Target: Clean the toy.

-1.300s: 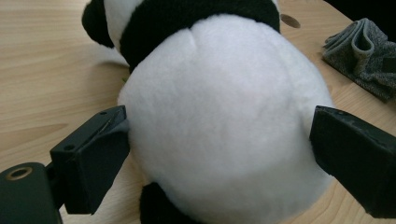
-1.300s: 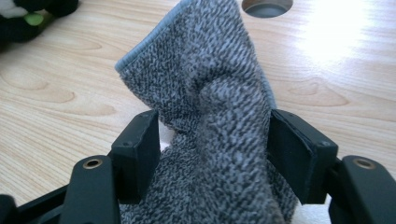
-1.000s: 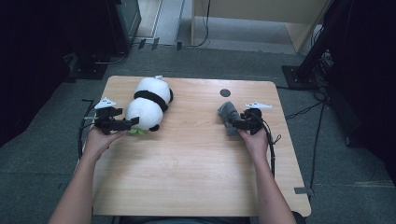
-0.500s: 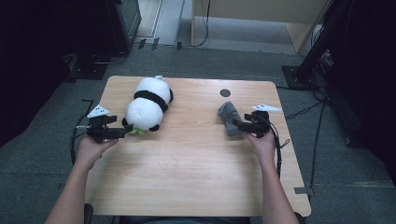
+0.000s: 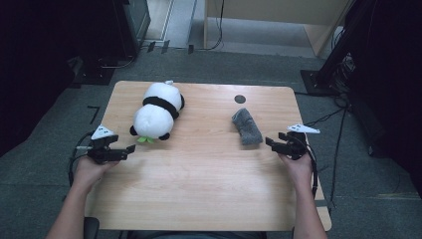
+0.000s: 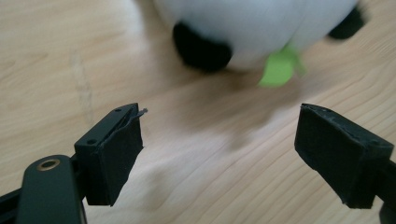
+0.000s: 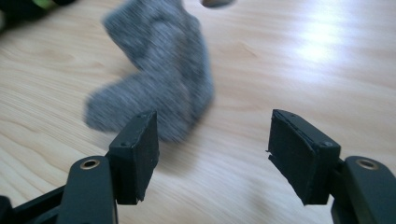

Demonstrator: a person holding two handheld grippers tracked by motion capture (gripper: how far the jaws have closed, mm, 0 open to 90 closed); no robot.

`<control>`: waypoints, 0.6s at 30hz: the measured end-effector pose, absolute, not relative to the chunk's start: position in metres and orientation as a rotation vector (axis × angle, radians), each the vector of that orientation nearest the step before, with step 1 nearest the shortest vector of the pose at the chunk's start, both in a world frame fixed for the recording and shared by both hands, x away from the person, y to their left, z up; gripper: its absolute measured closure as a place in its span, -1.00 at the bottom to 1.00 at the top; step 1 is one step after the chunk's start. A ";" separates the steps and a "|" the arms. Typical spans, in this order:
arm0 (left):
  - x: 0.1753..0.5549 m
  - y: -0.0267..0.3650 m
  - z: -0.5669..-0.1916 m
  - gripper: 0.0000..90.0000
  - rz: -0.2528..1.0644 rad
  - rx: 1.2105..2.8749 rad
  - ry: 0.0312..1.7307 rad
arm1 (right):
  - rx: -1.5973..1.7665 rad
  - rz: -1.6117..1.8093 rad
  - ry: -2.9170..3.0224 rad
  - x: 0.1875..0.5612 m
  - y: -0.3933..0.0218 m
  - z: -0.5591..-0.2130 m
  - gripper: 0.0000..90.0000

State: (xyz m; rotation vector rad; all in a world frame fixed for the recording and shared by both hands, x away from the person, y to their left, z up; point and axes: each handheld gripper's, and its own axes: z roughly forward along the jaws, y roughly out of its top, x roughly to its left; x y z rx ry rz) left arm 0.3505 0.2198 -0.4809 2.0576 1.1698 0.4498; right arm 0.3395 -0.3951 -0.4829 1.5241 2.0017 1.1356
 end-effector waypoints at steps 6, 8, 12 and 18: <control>0.353 0.224 -0.494 -0.63 0.441 2.085 1.168 | 1.620 1.074 1.978 0.340 -0.410 -0.497 -0.25; 0.354 0.224 -0.499 -0.63 0.412 2.088 1.176 | 1.649 1.034 2.001 0.342 -0.411 -0.503 -0.26; 0.354 0.221 -0.506 -0.63 0.405 2.143 1.162 | 1.608 0.874 2.052 0.345 -0.406 -0.513 -0.31; 0.354 0.216 -0.510 -0.63 0.412 2.178 1.123 | 1.558 0.863 2.042 0.346 -0.401 -0.517 -0.43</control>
